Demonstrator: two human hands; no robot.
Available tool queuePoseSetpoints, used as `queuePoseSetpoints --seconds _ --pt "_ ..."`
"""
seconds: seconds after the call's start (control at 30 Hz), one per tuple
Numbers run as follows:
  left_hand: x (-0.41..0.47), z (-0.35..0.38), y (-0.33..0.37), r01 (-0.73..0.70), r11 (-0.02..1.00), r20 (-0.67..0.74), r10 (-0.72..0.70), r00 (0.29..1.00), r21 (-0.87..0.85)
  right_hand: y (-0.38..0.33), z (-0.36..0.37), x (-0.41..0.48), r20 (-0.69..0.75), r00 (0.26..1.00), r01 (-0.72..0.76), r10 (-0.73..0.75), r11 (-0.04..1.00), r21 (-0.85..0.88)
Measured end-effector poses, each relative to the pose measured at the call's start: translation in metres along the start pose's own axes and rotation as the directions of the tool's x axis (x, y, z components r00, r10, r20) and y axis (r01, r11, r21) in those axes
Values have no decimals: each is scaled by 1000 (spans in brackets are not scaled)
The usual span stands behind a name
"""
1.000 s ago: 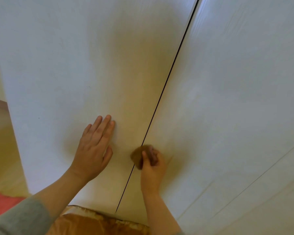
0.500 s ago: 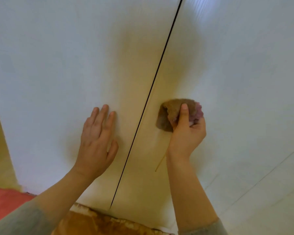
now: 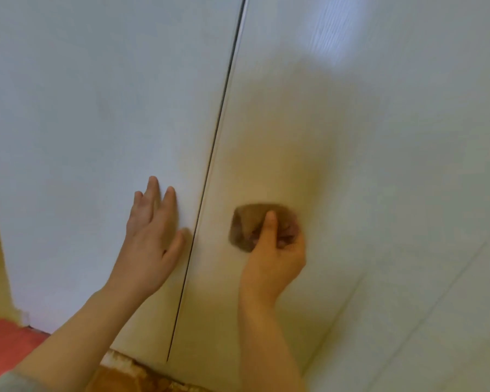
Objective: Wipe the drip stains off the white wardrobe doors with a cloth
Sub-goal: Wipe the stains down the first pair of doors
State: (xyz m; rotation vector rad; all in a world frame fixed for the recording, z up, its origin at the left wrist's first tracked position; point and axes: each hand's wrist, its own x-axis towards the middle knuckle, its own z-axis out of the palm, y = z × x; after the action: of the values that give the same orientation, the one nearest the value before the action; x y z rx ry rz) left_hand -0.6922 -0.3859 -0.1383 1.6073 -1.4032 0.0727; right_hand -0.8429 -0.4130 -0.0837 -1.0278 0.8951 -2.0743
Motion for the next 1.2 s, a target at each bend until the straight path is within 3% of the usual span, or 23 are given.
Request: queuePoseSetpoints --seconds 0.07,0.23,0.4,0.67,0.73,0.87,0.97,1.2 --pt "4 3 12 31 1000 -9 -31 999 1 -25 2 21 40 999 32 -36 995 95" --pt "-3 4 18 20 1000 40 -19 999 -9 -40 -8 45 204 976 -119 82 976 181" --pt "1 5 11 34 993 83 -44 996 115 -25 -15 61 246 968 35 -47 998 55" --pt "6 19 12 93 987 158 -113 981 129 51 -75 -3 151 987 -11 55 960 -278" --pt "7 19 11 92 992 169 -106 980 89 40 -73 1 123 990 -40 74 963 -266" --pt "8 21 6 90 995 183 -96 978 44 -19 -42 38 83 989 132 -122 983 -127" --pt "8 22 5 85 996 183 -91 979 38 -25 -33 68 56 991 127 -124 990 -56" --pt "9 24 4 76 997 162 -76 984 9 52 -85 17 -96 992 43 -78 946 -321"
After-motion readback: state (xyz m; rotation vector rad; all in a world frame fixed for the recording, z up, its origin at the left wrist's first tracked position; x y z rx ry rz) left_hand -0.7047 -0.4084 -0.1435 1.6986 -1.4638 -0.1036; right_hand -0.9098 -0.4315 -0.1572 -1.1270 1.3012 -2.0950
